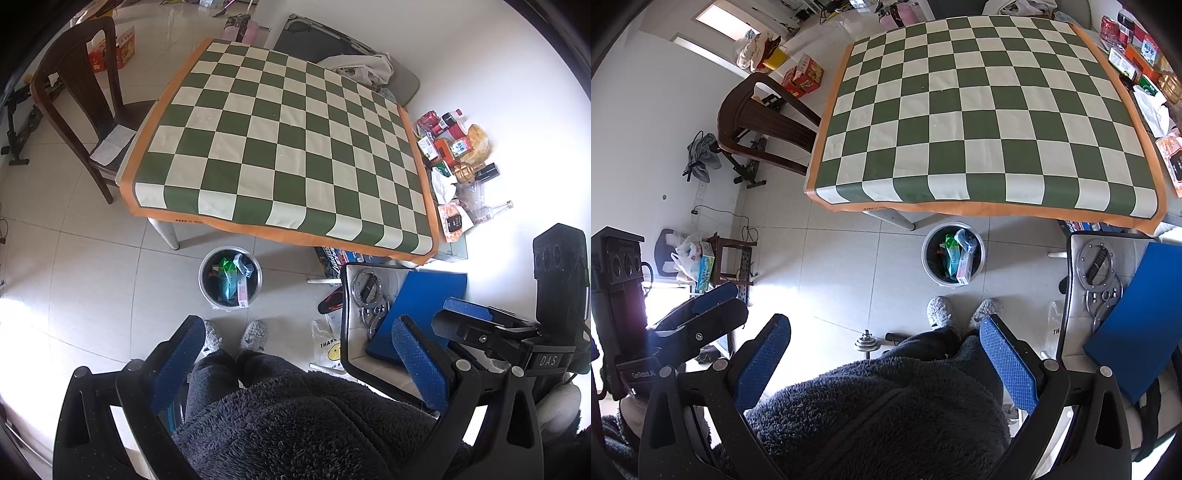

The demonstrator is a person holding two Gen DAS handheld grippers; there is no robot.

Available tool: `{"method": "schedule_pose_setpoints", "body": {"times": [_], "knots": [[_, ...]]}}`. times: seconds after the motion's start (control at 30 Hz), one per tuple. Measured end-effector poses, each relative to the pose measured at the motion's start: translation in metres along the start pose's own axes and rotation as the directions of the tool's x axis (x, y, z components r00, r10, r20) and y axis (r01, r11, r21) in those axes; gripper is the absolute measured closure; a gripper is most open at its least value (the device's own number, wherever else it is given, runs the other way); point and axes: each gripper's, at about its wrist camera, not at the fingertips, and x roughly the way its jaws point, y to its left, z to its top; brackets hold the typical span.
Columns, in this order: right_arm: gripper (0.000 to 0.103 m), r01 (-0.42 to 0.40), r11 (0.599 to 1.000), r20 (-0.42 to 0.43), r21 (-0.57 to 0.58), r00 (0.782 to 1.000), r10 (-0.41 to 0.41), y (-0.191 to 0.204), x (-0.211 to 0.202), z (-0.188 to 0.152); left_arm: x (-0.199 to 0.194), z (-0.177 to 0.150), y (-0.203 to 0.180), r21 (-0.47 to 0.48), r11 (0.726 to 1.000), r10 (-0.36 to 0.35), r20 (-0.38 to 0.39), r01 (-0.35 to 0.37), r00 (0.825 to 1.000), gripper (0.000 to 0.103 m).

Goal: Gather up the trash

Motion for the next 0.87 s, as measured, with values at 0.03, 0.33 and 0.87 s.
{"method": "schedule_pose_setpoints", "body": {"times": [0.03,0.33,0.87], "knots": [[0.0,0.0,1.0,0.0,0.002,1.0,0.0,0.0006,0.0,-0.0022,0.0,-0.0001,-0.0002,0.0,1.0,0.0,0.001,0.0,1.0,0.0],[0.0,0.0,1.0,-0.001,-0.006,1.0,0.0,-0.0013,-0.001,-0.0017,0.0002,-0.001,-0.0009,0.0,1.0,0.002,0.004,-0.002,1.0,0.0],[0.0,-0.001,1.0,0.0,-0.005,1.0,0.001,-0.0014,-0.001,-0.0011,-0.0004,-0.0013,-0.0051,0.001,1.0,-0.002,0.01,0.002,1.0,0.0]]}}
